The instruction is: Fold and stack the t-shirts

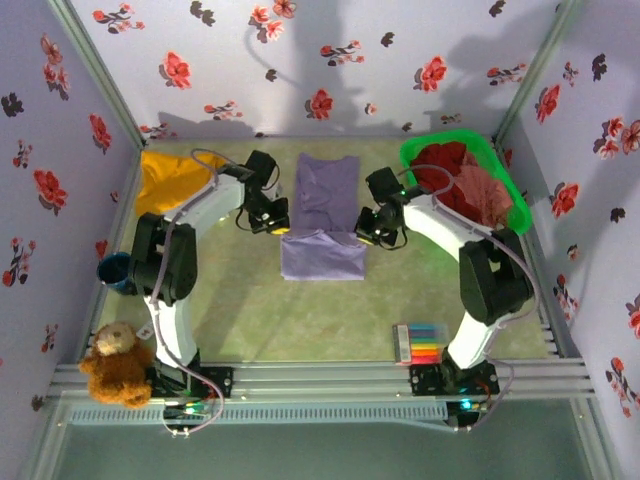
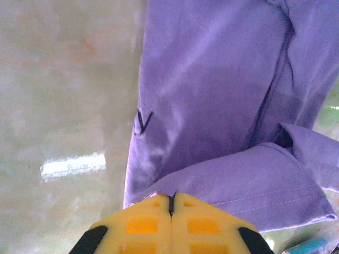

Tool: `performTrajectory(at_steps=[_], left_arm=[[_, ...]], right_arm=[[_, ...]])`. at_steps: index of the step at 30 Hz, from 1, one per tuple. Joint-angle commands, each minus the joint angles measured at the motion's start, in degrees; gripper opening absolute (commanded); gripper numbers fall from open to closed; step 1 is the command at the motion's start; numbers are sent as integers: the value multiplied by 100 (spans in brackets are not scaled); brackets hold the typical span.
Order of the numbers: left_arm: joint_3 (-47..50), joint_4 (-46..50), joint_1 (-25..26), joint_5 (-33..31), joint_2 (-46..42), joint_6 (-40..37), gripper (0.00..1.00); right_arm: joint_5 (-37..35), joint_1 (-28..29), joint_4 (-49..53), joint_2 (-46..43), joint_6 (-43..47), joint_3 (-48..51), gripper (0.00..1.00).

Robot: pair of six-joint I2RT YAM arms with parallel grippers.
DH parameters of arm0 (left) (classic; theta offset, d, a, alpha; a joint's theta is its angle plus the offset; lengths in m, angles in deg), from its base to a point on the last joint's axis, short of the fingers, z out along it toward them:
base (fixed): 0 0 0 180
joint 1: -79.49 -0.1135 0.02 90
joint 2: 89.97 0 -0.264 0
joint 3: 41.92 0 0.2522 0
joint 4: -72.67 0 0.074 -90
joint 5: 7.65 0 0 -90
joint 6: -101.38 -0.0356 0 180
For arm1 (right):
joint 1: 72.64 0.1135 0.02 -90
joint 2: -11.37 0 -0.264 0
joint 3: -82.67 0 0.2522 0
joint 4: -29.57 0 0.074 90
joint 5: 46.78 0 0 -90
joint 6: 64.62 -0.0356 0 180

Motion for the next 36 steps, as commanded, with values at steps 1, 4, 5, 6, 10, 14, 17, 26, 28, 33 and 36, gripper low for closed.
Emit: performTrajectory(at_steps=[1, 4, 5, 6, 10, 14, 17, 26, 28, 33, 36], left_arm=[[-401, 48, -114, 282, 288, -316, 0], [-613, 101, -189, 332, 503, -377, 0], [-655, 85, -211, 383, 572, -382, 0], [-723, 84, -221, 413, 652, -386, 0], [-1078, 57, -266, 466, 987, -364, 20], [-1278, 223, -366, 87, 977, -197, 31], [-936, 49, -391, -141, 548, -31, 42], [541, -957, -153, 168, -184, 371, 36], [598, -1008, -113, 174, -114, 362, 38], [425, -960, -50, 198, 131, 264, 38], [378, -855, -45, 102, 180, 258, 38]], right_arm=[[188, -160, 247, 259, 268, -306, 0], [265, -232, 271, 517, 398, -526, 0], [278, -249, 279, 583, 440, -589, 0], [332, -283, 261, 659, 470, -639, 0], [549, -387, 14, 838, 702, -715, 27], [521, -287, 277, 655, 754, -770, 49], [190, -46, 40, -44, 451, -67, 51], [-217, 138, -345, -441, 523, 753, 43], [-312, 118, -234, -309, 748, 591, 44], [256, 83, 101, 492, 1452, -142, 40], [432, -24, 160, 1011, 1651, -752, 37]])
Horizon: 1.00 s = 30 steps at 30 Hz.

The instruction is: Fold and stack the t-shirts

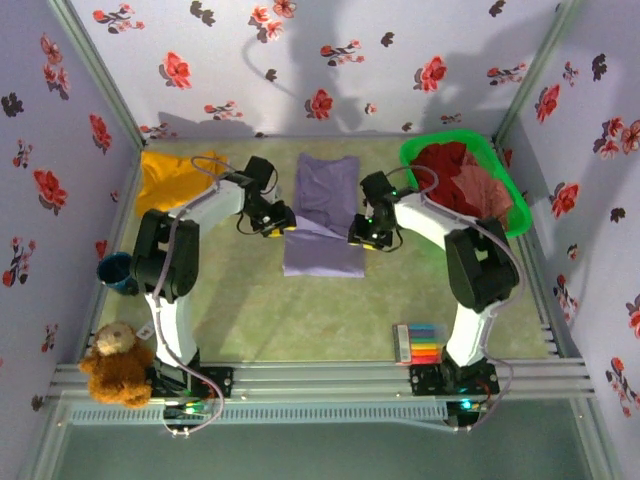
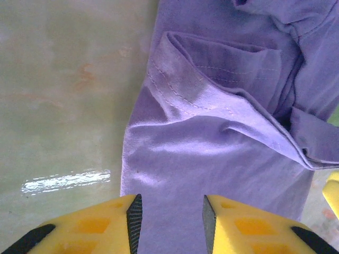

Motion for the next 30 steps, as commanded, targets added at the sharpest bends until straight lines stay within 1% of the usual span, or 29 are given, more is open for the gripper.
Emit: performTrajectory(at_steps=[1, 3, 5, 6, 9, 11, 14, 17, 22, 26, 30], left_arm=[[-164, 106, 6, -62, 122, -3, 38], [-149, 165, 11, -121, 86, -11, 38], [-87, 150, 10, -122, 19, 23, 39], [-53, 128, 9, -127, -22, 49, 39], [66, 88, 12, -163, -124, 77, 39], [132, 70, 16, -225, -161, 68, 40], [250, 13, 40, -223, -190, 21, 41], [456, 26, 117, -283, -301, -44, 44], [966, 138, 252, -463, -754, -47, 48], [1348, 146, 371, -548, -1156, 53, 50], [1719, 10, 514, -502, -1446, 258, 51]], right_arm=[[242, -130, 244, 447, 488, -707, 36], [211, -252, 131, 662, 460, -1053, 34], [0, -359, -76, 783, 400, -1244, 33], [-184, -416, -210, 807, 325, -1288, 34], [-302, -566, -549, 782, 153, -1297, 34], [-561, -565, -547, 587, 158, -1249, 36], [-587, -561, -314, 193, 197, -1092, 39], [-555, -452, 84, -348, 78, -627, 41], [-329, -35, 257, -1330, -286, 575, 47], [-170, 280, 63, -1775, -581, 1284, 52], [-96, 449, -257, -1898, -743, 1782, 53]])
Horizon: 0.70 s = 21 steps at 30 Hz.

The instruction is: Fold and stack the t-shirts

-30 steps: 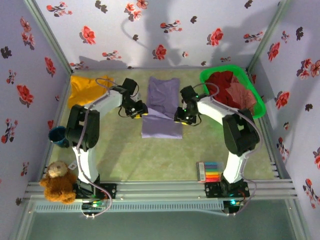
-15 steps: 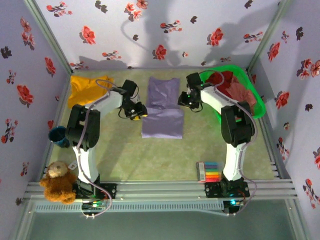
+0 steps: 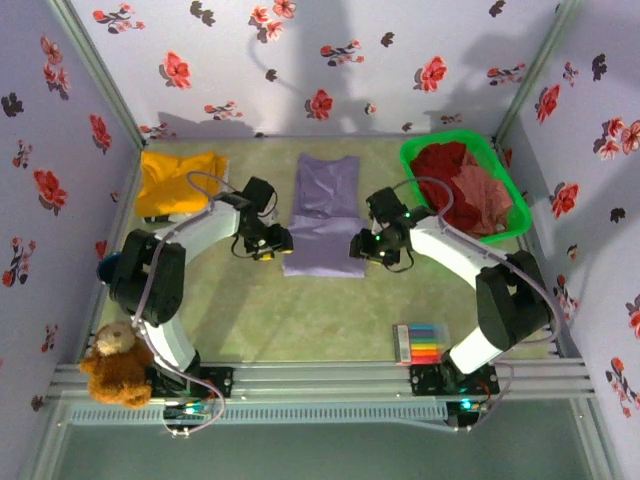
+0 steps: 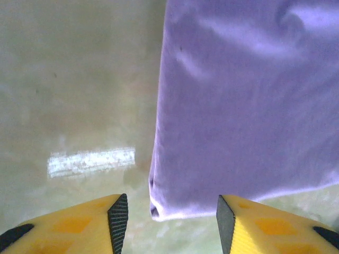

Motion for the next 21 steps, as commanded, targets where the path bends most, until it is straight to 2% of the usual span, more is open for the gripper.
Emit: performTrajectory(at_steps=[1, 8, 12, 21], left_arm=[[332, -106, 120, -38, -228, 242, 51], [635, -577, 288, 37, -36, 479, 51], [630, -752, 319, 55, 125, 509, 48], [629, -917, 361, 68, 372, 558, 29]], right_arm=[[75, 52, -205, -103, -270, 322, 53], [49, 50, -566, 220, -242, 536, 52], [266, 52, -980, 451, -371, 636, 50], [419, 48, -1246, 875, -392, 564, 42]])
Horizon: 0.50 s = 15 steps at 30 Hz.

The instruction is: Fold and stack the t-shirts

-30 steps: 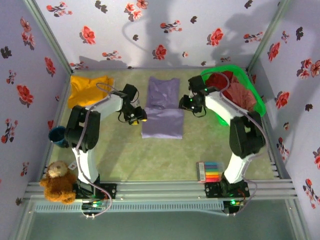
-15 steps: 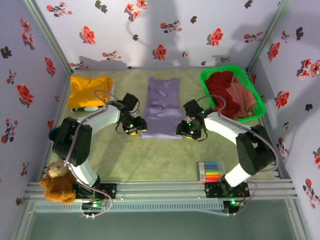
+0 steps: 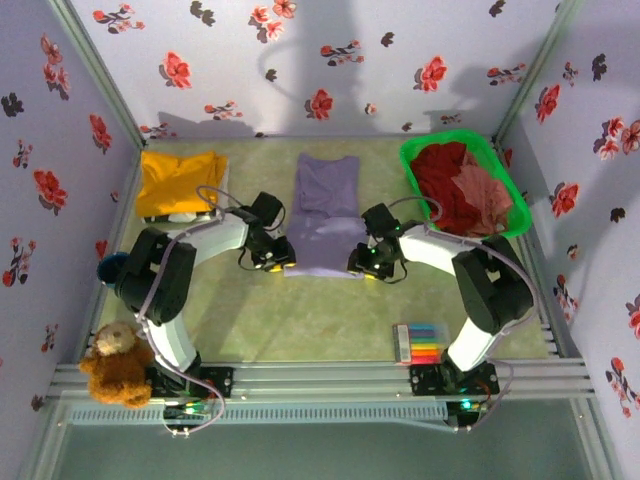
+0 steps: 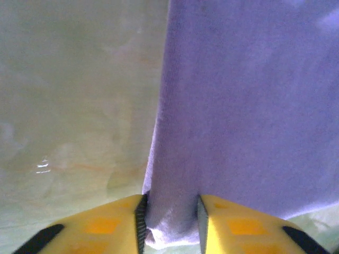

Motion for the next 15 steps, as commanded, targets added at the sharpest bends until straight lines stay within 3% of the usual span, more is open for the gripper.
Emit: performTrajectory(at_steps=[1, 6, 9, 15], left_arm=[[51, -109, 72, 38, 145, 47, 26], [125, -137, 99, 35, 51, 47, 4], [174, -44, 101, -23, -93, 21, 0], [503, 247, 201, -18, -466, 33, 0]], right_arm=[[150, 30, -157, 200, -56, -52, 40], [143, 30, -122, 157, -81, -49, 17], [58, 36, 100, 51, -81, -29, 0], [107, 189, 342, -427, -218, 396, 0]])
